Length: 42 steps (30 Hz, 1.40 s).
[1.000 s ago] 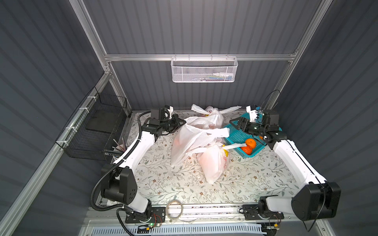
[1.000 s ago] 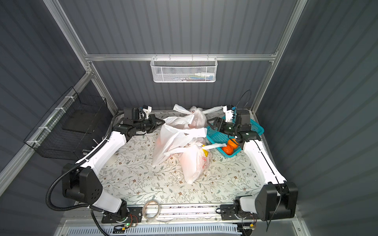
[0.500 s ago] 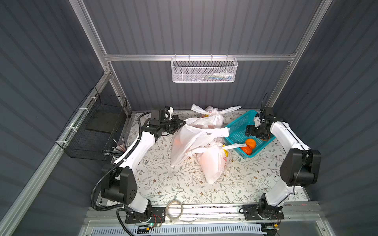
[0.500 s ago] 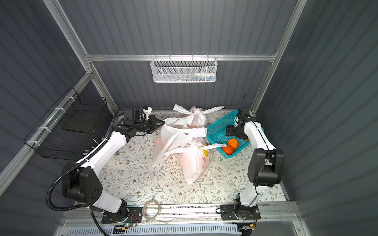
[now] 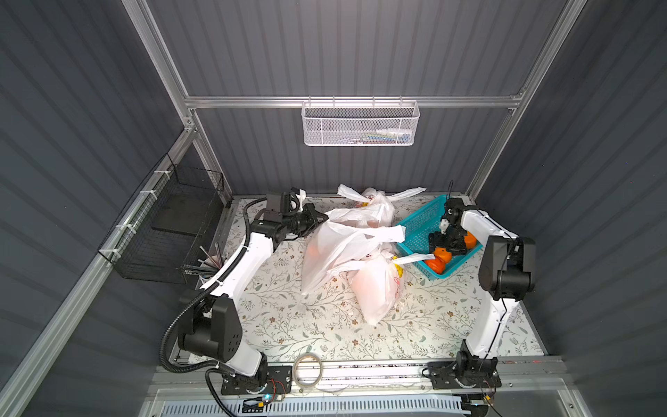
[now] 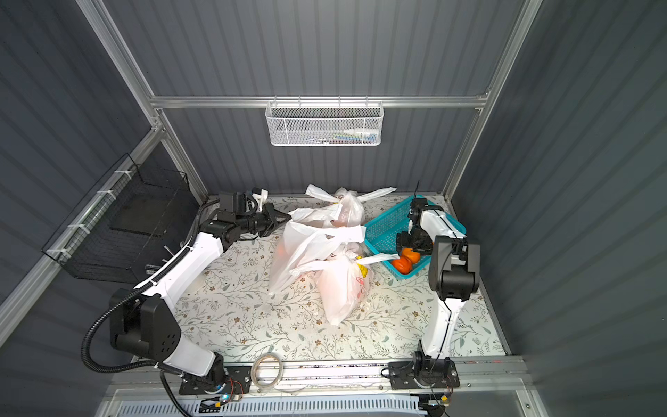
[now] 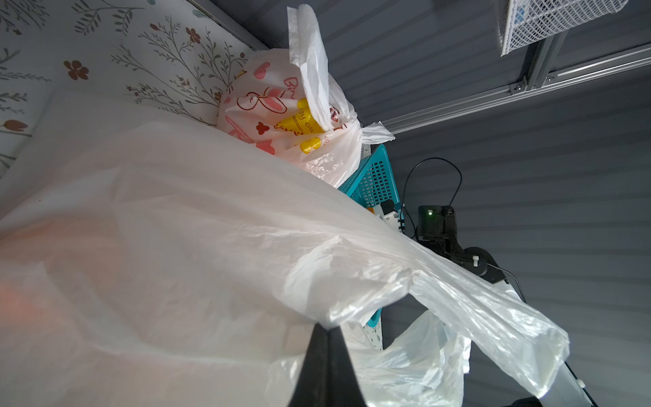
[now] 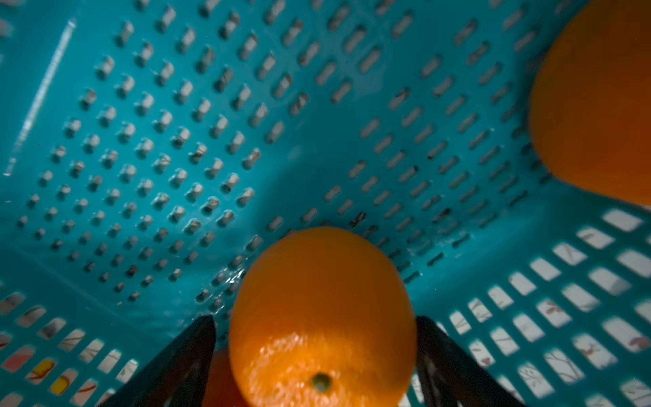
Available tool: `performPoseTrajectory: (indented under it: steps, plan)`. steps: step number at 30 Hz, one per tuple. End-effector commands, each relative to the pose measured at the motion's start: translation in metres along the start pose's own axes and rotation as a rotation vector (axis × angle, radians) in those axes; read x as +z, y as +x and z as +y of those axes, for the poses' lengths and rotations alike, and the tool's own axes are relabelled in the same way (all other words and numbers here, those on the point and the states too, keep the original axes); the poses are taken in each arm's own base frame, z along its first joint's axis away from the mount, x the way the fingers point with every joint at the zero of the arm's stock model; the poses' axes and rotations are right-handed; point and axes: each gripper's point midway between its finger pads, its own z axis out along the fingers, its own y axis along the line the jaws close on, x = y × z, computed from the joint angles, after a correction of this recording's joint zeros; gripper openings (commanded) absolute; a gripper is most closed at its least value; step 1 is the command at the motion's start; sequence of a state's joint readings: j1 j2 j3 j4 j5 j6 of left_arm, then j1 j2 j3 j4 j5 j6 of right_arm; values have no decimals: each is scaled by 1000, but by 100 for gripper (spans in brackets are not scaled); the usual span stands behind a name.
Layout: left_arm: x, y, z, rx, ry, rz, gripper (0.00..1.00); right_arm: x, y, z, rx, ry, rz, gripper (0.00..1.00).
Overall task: Place the oranges into plastic bags & tie knots
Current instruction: Pick up the orange from the basket, then place the orange in the plastic bag.
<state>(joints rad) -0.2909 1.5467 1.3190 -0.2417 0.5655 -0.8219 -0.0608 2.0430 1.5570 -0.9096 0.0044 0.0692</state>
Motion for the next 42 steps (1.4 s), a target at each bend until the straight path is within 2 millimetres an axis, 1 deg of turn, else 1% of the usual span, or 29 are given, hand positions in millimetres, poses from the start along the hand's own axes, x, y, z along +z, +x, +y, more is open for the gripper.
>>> performPoseTrajectory:
  steps: [1, 3, 5, 6, 8, 12, 15, 17, 20, 23, 25, 26, 27, 31, 32, 34, 37, 42]
  plan:
    - [-7, 2, -3, 20, 1, -2, 0, 3, 7, 2, -1, -6, 46, 82]
    - [-7, 2, -3, 20, 2, -1, 0, 3, 9, 1, -1, -4, 51, 74]
    - [-7, 1, -3, 21, 1, -3, 0, -4, 7, 1, 1, -5, 34, 65]
    - [-7, 1, -3, 21, 2, -3, 0, -10, 5, 1, 3, -9, 14, 63]
    - [-7, 2, -3, 21, 1, -3, 0, -24, 1, 3, 5, -19, -36, 62]
    - [-9, 1, -4, 24, 1, -6, 0, -71, -6, 10, 13, -68, -177, 63]
    - [-10, 1, -6, 27, 3, -9, 0, -110, -6, 26, 11, -171, -290, 62]
    - [-10, 1, -6, 30, 5, -9, 0, -136, -3, 44, 2, -278, -363, 62]
    - [-10, 1, -7, 35, 10, -8, 0, -171, 8, 90, -49, -515, -441, 62]
    - [-9, 2, -7, 34, 14, -3, 0, -191, 22, 135, -104, -688, -463, 62]
    - [-8, 3, -7, 34, 22, 8, 0, -197, 28, 166, -150, -765, -453, 62]
    - [-7, 4, -8, 33, 27, 14, 0, -198, 28, 178, -158, -788, -449, 61]
    - [-7, 5, -8, 34, 31, 19, 0, -200, 30, 193, -179, -819, -444, 61]
    - [-6, 8, -9, 36, 44, 38, 0, -208, 26, 239, -221, -901, -441, 61]
    - [-6, 9, -9, 36, 44, 41, 0, -214, 23, 250, -236, -928, -457, 61]
    - [-7, 9, -9, 36, 43, 38, 0, -220, 28, 274, -267, -997, -429, 61]
    - [-9, 10, -9, 37, 43, 36, 0, -223, 35, 299, -286, -1056, -405, 62]
    - [-10, 11, -10, 38, 45, 36, 0, -228, 44, 326, -293, -1133, -377, 62]
